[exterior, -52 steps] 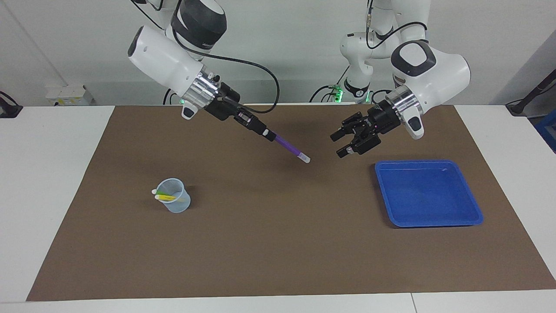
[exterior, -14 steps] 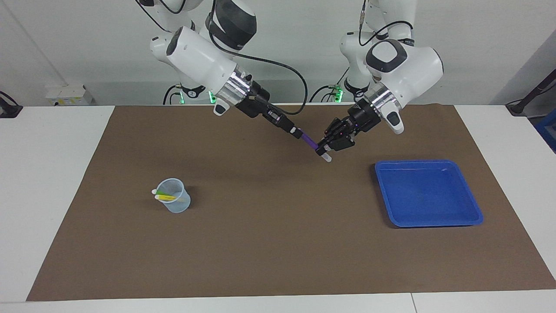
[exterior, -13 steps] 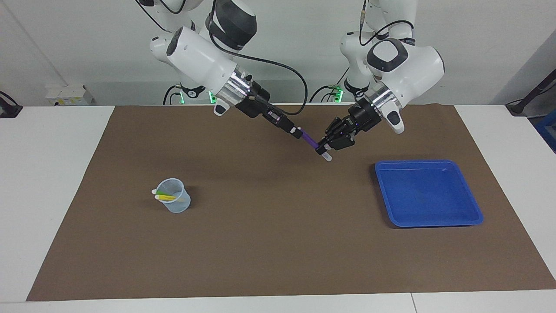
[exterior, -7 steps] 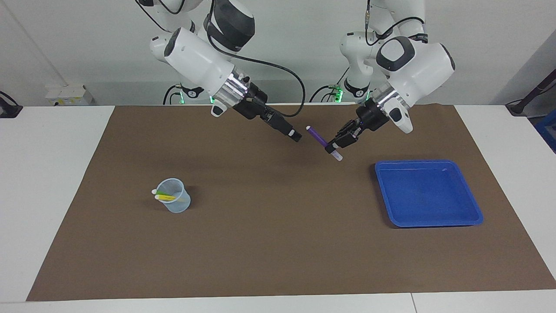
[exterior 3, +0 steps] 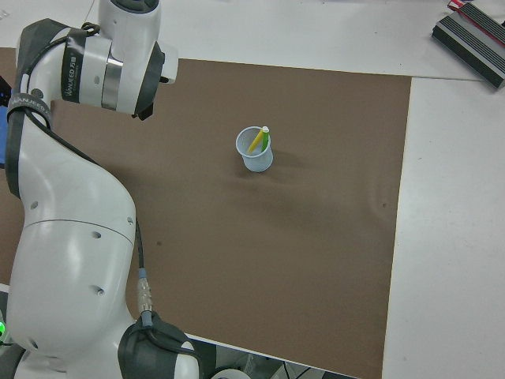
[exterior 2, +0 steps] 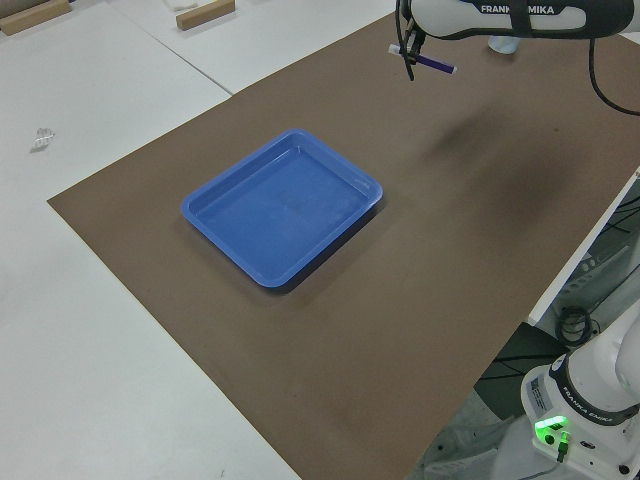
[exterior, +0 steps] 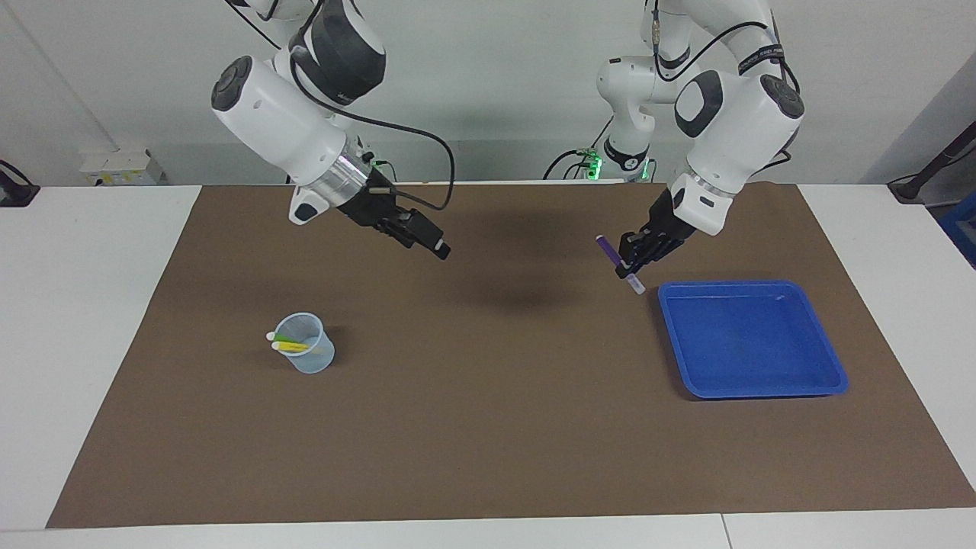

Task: Right arm passes pens to left for tray arrangement
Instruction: 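Lower the purple pen into the tray while the right gripper returns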

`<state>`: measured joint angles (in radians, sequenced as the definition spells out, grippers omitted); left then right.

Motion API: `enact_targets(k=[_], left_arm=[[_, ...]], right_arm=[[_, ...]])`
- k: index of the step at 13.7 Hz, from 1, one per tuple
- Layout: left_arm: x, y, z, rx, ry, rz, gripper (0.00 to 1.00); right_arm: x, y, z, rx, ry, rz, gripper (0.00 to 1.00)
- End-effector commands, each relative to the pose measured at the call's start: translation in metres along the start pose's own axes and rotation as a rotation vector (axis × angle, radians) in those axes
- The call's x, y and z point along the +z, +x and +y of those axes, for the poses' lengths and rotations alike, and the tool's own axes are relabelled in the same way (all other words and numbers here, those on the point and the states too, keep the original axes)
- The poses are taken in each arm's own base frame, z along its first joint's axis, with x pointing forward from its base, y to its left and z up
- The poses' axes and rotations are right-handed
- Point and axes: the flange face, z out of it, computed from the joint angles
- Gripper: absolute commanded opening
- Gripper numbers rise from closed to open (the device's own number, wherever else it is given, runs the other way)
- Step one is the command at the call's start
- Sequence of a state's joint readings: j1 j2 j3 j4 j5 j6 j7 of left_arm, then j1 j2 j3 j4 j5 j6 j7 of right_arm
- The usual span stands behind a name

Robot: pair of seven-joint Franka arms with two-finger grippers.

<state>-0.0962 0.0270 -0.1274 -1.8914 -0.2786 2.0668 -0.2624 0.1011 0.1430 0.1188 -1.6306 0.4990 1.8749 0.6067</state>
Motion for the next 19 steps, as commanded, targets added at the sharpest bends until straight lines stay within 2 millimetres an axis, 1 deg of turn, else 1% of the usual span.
enact_targets(k=[1, 2, 3, 4, 5, 6, 7, 8, 9, 10, 11, 13, 14, 16, 17, 18, 19], left_arm=[[-0.009, 0.011, -0.049, 0.288, 0.176, 0.026, 0.0], [-0.004, 0.022, -0.068, 0.31, 0.197, 0.014, 0.0], [-0.004, 0.033, -0.082, 0.314, 0.205, 0.014, 0.0], [0.008, 0.046, -0.097, 0.335, 0.24, -0.001, 0.0], [0.011, 0.056, -0.105, 0.359, 0.288, -0.006, 0.0], [0.014, 0.062, -0.109, 0.362, 0.301, -0.011, 0.0], [0.015, 0.068, -0.118, 0.349, 0.301, -0.017, 0.0], [0.017, 0.078, -0.135, 0.322, 0.303, -0.034, 0.0], [0.019, 0.092, -0.148, 0.307, 0.299, -0.063, 0.0], [0.026, 0.106, -0.162, 0.291, 0.293, -0.097, 0.0], [0.034, 0.117, -0.172, 0.277, 0.288, -0.113, 0.0], [0.061, 0.127, -0.209, 0.242, 0.275, -0.146, 0.0], [0.07, 0.131, -0.218, 0.236, 0.269, -0.148, 0.0], [0.071, 0.134, -0.232, 0.212, 0.263, -0.145, 0.0], [0.077, 0.135, -0.242, 0.201, 0.263, -0.153, 0.0], [0.083, 0.137, -0.245, 0.204, 0.267, -0.147, 0.0], [0.083, 0.142, -0.248, 0.206, 0.272, -0.114, 0.0]], right_arm=[[-0.013, 0.015, 0.042, -0.29, -0.134, 0.02, 1.0], [-0.014, 0.021, 0.06, -0.398, -0.194, 0.026, 1.0], [-0.014, 0.027, 0.078, -0.488, -0.25, 0.031, 1.0], [-0.015, 0.035, 0.096, -0.583, -0.3, 0.022, 1.0], [-0.017, 0.046, 0.113, -0.668, -0.327, 0.02, 0.99], [-0.019, 0.055, 0.126, -0.746, -0.35, 0.024, 0.96], [-0.018, 0.06, 0.132, -0.824, -0.382, 0.03, 0.92], [-0.014, 0.065, 0.136, -0.901, -0.426, 0.036, 0.89], [-0.01, 0.068, 0.139, -0.984, -0.464, 0.033, 0.84], [-0.008, 0.071, 0.141, -1.077, -0.489, 0.023, 0.81], [-0.006, 0.075, 0.144, -1.169, -0.512, 0.007, 0.78], [-0.006, 0.089, 0.157, -1.345, -0.56, -0.009, 0.71], [-0.005, 0.095, 0.161, -1.409, -0.573, -0.013, 0.69], [-0.005, 0.105, 0.168, -1.495, -0.587, -0.014, 0.68], [-0.002, 0.112, 0.173, -1.51, -0.586, -0.014, 0.67], [0.001, 0.116, 0.177, -1.511, -0.587, -0.013, 0.65], [0.005, 0.118, 0.177, -1.51, -0.583, -0.017, 0.63]])
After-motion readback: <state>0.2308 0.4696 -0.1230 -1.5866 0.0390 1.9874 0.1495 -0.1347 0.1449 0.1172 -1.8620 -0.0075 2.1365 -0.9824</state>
